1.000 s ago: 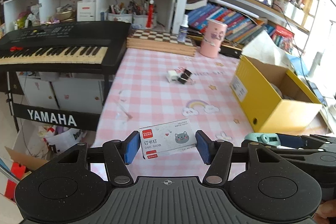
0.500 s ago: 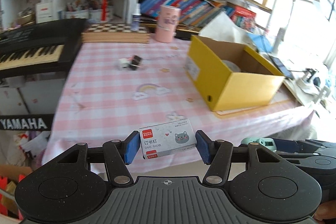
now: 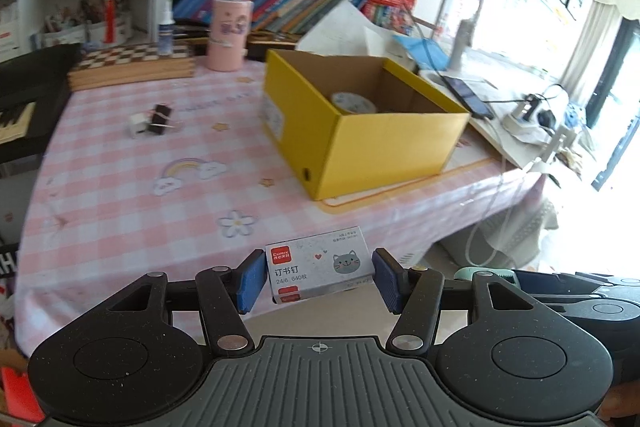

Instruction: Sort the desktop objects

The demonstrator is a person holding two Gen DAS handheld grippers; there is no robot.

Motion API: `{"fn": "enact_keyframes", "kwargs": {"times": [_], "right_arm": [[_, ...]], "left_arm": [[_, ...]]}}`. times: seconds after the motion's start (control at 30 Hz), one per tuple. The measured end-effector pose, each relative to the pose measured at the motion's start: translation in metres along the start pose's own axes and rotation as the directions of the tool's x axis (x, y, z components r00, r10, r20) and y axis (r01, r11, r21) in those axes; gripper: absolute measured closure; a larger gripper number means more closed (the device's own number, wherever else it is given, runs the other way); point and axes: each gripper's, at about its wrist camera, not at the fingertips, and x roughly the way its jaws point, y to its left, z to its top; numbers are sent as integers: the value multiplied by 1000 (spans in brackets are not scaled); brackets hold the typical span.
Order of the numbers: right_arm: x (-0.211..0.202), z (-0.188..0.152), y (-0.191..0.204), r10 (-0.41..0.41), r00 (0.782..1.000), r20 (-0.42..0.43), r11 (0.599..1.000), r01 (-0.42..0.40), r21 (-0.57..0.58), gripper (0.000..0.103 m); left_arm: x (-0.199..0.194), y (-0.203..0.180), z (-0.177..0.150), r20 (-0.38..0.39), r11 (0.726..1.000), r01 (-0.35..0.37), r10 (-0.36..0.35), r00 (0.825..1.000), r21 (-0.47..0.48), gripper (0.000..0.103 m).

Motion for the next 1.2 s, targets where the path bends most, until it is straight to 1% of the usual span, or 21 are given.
{"fn": "enact_keyframes", "kwargs": {"times": [0.13,0.3,0.67,0.9,1.1,1.2], "right_arm": [[-3,2,-14,-32,999,9,999,32,28,36],[-4,9,-26,-55,998,24,998,54,38,36],[9,26,-47,-69,997,23,996,67,59,36],[22,36,-57,-52,999,13,997,51,61,36],[34,48,-69,-37,999,7,998,36,59,36],[39,60,-73,-28,999,22,999,27,39,36]], "left_arm": [[9,-13,4,-7,999,39,-39,999,25,46],[19,-25,12,-5,997,65,-65,998,46,46],[40,-44,27,-4,993,91,-91,996,79,46],[51,-52,36,7,993,76,-77,997,95,46],[57,-63,53,56,992,45,-52,997,121,46],[62,-67,62,77,992,27,-37,996,125,46]]}}
